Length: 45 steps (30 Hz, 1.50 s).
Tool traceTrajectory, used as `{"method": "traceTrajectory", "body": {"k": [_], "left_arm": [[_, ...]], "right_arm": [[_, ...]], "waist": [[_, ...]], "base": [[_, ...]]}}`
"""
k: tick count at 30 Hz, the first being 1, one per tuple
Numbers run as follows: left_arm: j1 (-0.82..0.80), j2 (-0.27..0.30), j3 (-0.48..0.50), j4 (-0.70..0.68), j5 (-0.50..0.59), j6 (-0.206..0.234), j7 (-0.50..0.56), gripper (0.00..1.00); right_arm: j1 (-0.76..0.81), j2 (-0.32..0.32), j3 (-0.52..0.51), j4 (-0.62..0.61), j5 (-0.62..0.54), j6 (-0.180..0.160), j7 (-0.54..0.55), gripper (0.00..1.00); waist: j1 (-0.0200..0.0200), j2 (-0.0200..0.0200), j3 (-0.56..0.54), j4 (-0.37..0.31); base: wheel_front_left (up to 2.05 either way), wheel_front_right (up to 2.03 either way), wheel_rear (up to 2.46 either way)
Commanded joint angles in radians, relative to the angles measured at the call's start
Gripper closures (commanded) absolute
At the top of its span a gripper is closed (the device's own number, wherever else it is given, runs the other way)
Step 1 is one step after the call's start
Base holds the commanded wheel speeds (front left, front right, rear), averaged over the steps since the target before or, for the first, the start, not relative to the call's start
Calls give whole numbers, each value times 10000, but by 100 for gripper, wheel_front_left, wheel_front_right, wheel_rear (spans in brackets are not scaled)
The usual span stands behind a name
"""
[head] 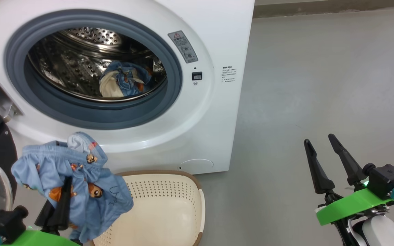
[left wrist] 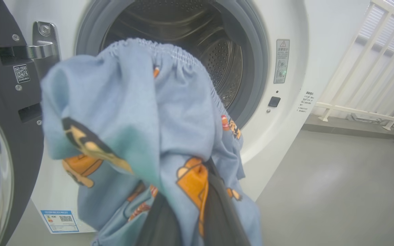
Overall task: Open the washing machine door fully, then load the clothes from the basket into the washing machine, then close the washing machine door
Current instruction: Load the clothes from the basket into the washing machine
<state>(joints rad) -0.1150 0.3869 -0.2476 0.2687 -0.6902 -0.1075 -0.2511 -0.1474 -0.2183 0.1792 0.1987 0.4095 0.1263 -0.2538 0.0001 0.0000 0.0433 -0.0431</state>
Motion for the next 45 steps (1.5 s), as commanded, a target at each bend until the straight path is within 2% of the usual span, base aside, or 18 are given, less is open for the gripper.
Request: {"method": "traceTrajectory", "body": {"k": [1, 14, 21, 33, 45], "left_arm": [[-143, 244, 484, -301, 97, 43, -106, 100], [-221, 59, 667, -259, 248, -25, -107, 100], [-955, 34, 447, 33, 186, -111, -84, 100], [-4192, 270, -220, 1847, -355, -225, 205, 100], [-7627, 1220, -1447, 3909, -1315, -230, 207, 100]], "right_arm": [[62, -131, 163, -232, 103, 44, -80, 0], [-47, -181, 234, -219, 153, 44, -80, 0], [-202, -96, 336, -299, 77, 44, -80, 0], [-783, 474, 416, -889, -398, 44, -80, 0], [-1232, 1277, 499, -1602, -1114, 44, -80, 0]], "waist": [[-1, 0, -10, -1], [-1, 0, 73, -99], [-1, 0, 411, -262], [-1, 0, 1946, -1035], [-1, 0, 4011, -2033]], "base": [[0, 0, 0], [0, 0, 0], [0, 0, 0], [0, 0, 0], [0, 0, 0]]}}
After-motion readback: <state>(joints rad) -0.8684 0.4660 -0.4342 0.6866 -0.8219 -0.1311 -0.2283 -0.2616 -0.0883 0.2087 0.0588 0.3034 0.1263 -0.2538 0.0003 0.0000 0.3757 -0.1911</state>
